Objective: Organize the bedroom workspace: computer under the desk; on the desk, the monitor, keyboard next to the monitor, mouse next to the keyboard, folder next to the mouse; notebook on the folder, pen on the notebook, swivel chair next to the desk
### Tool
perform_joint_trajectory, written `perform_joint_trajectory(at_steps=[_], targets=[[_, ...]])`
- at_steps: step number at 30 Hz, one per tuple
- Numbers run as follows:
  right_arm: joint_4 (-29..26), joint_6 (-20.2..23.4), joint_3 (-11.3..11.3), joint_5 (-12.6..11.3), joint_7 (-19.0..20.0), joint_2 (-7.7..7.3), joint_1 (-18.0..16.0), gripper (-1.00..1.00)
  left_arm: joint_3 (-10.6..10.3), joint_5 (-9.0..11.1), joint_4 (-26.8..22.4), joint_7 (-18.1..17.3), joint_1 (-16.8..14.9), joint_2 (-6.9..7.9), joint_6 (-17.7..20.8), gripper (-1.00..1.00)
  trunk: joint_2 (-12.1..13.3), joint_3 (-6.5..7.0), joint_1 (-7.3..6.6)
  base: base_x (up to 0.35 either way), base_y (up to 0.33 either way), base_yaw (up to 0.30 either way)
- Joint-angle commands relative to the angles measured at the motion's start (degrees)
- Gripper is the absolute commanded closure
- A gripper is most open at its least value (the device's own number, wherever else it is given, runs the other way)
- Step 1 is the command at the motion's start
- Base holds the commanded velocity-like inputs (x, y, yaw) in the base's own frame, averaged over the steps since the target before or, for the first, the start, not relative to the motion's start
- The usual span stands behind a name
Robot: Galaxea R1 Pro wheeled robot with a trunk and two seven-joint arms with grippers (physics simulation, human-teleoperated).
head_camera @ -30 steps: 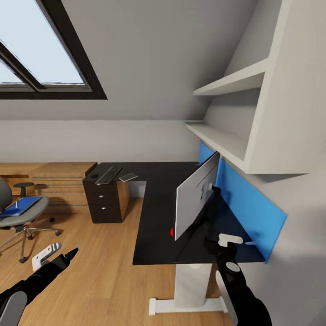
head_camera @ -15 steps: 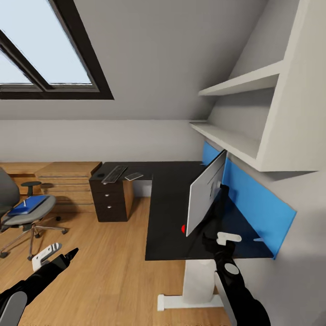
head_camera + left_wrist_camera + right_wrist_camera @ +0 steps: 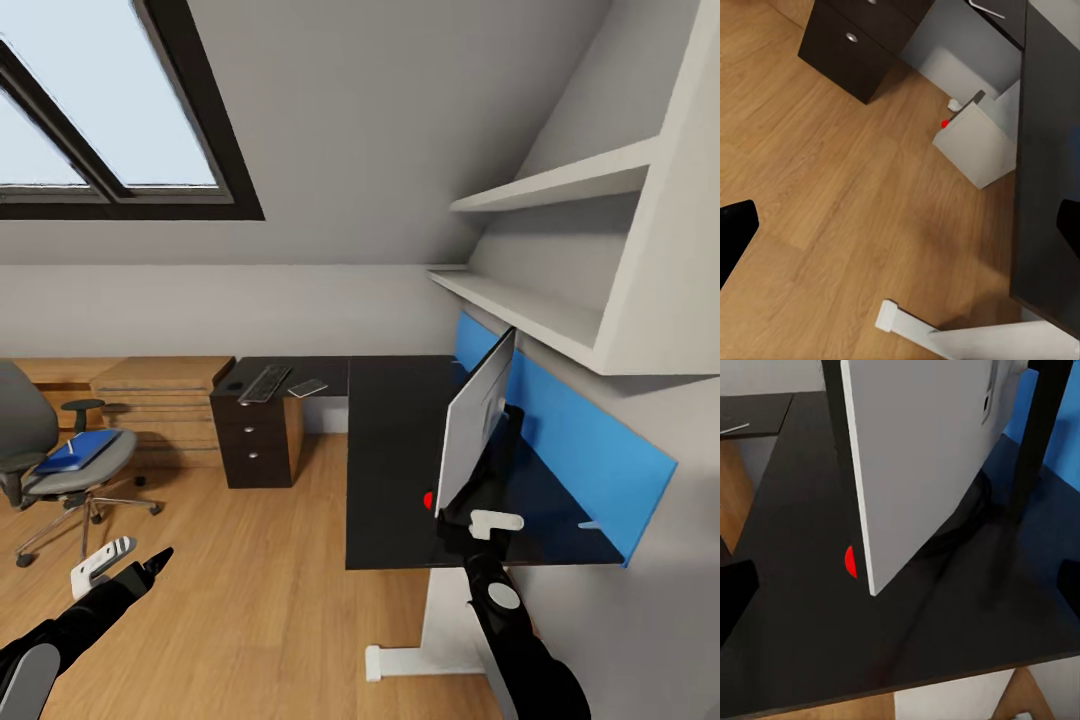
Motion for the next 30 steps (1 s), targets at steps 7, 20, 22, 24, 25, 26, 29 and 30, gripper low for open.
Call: perform_joint_trajectory(at_steps=[7, 20, 22, 24, 25, 26, 29, 30], targets=[[0.36, -2.51, 0.26, 0.90, -0.35, -0.11, 0.01, -1.00, 0.02, 0.60, 0.00, 0.23, -0.02, -0.05, 0.31, -1.00, -0.05, -0.03, 0.02, -0.003, 0.017, 0.000], [3.79, -9.16, 0.29, 6.63, -0.36, 0.02, 0.00, -1.00, -0.20, -0.03, 0.42, 0.30, -0.02, -0.17, 0.21, -1.00, -0.05, -0.03, 0.02, 0.023, 0.002, 0.000], [4.17, -9.92, 0.29, 7.03, -0.36, 0.03, 0.01, -1.00, -0.20, -0.13, 0.45, 0.30, -0.02, -0.17, 0.18, -1.00, -0.05, -0.03, 0.02, 0.195, 0.000, 0.000], [4.66, -10.58, 0.29, 7.40, -0.36, 0.03, 0.01, -1.00, -0.22, -0.22, 0.47, 0.31, -0.02, -0.17, 0.13, -1.00, -0.05, -0.03, 0.02, 0.251, 0.000, 0.000], [4.96, -10.94, 0.29, 7.59, -0.36, 0.02, 0.00, -1.00, -0.24, -0.26, 0.48, 0.31, -0.02, -0.20, 0.11, -1.00, -0.05, -0.03, 0.02, 0.242, 0.000, 0.000], [5.02, -11.02, 0.29, 7.63, -0.36, 0.02, 0.00, -1.00, -0.25, -0.27, 0.48, 0.31, -0.02, -0.20, 0.11, -1.00, -0.05, -0.03, 0.02, 0.203, 0.000, 0.000], [5.15, -11.18, 0.29, 7.71, -0.36, 0.02, -0.01, -1.00, -0.27, -0.29, 0.49, 0.31, -0.02, -0.22, 0.11, -1.00, -0.05, -0.03, 0.02, 0.132, 0.000, 0.000], [5.17, -11.22, 0.29, 7.73, -0.36, 0.02, 0.01, -1.00, -0.28, -0.29, 0.49, 0.31, -0.02, -0.23, 0.09, -1.00, -0.05, -0.03, 0.02, 0.083, 0.000, 0.000]])
